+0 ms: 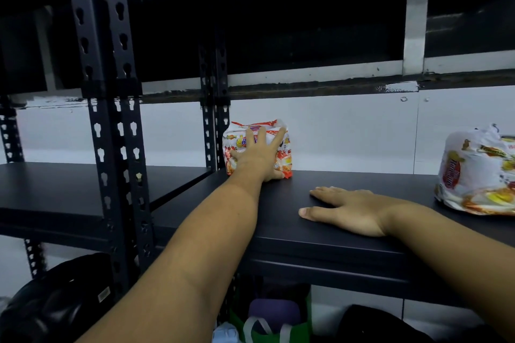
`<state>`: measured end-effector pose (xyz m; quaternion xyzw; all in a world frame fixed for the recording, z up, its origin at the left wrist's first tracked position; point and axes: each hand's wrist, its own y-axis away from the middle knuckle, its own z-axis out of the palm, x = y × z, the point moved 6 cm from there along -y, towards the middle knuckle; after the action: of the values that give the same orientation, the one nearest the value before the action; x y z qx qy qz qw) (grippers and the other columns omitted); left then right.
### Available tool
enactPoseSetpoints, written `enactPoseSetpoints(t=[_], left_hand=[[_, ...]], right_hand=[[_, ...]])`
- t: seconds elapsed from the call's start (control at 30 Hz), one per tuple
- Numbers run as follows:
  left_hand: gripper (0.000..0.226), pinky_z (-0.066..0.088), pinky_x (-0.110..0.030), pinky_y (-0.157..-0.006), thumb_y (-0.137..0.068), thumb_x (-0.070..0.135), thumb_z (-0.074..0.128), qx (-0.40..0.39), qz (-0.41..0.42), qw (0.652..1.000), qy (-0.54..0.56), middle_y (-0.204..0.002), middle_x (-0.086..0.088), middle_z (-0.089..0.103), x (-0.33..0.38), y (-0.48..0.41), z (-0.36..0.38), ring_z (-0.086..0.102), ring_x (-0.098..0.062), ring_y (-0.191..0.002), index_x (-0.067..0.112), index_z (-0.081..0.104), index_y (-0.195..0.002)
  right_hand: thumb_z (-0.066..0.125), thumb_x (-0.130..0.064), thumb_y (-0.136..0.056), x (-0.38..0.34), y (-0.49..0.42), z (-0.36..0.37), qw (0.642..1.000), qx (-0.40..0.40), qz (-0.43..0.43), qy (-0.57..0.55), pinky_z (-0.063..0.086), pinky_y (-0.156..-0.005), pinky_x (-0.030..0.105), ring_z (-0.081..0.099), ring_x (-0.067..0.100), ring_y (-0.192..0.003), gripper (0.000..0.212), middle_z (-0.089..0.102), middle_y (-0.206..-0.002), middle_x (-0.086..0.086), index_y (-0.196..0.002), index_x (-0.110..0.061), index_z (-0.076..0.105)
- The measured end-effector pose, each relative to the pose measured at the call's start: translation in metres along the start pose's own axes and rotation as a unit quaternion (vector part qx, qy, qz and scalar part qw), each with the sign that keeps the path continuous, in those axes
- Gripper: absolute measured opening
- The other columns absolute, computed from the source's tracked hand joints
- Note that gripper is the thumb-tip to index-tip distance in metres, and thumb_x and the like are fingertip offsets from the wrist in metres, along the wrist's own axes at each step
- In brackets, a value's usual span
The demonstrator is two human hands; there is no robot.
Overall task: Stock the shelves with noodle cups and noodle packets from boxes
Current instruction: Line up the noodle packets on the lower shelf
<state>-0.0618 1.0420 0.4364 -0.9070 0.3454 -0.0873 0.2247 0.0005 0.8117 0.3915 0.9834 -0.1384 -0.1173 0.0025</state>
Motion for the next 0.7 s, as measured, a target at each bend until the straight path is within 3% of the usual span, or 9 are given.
enactPoseSetpoints(t=[0.23, 0.5, 0.7], left_hand=[[0.126, 0.027, -0.081, -0.109, -0.077, 0.059, 0.082, 0.01, 0.01, 1.0, 0.001, -0.171, -0.004, -0.009, -0.014, -0.002, -0.001, -0.017, -0.038, -0.156, 0.053, -0.015, -0.156], [0.129, 0.033, -0.073, -0.111, -0.07, 0.075, 0.077, 0.023, 0.024, 0.999, -0.023, -0.171, -0.001, -0.003, -0.021, -0.003, -0.002, -0.009, -0.036, -0.157, 0.053, -0.017, -0.155], [0.127, 0.018, -0.075, -0.116, -0.072, 0.079, 0.072, -0.02, 0.021, 0.999, -0.045, -0.171, -0.001, -0.018, -0.016, 0.016, -0.008, -0.015, -0.036, -0.157, 0.05, -0.02, -0.156]], right_hand=[[0.032, -0.084, -0.089, 0.001, -0.001, 0.0, 1.0, 0.003, -0.004, 0.0, 0.002, -0.125, 0.036, 0.003, 0.008, -0.157, 0.086, 0.011, -0.168, -0.021, -0.162, -0.04, 0.019], [0.032, -0.086, -0.087, 0.005, -0.009, 0.001, 1.0, 0.01, -0.013, -0.002, 0.002, -0.126, 0.039, 0.003, 0.006, -0.156, 0.089, 0.011, -0.169, -0.02, -0.162, -0.04, 0.02], [0.033, -0.089, -0.084, 0.006, -0.008, 0.001, 1.0, 0.019, -0.011, -0.011, 0.004, -0.125, 0.041, 0.005, 0.012, -0.158, 0.092, 0.013, -0.169, -0.016, -0.161, -0.04, 0.021]])
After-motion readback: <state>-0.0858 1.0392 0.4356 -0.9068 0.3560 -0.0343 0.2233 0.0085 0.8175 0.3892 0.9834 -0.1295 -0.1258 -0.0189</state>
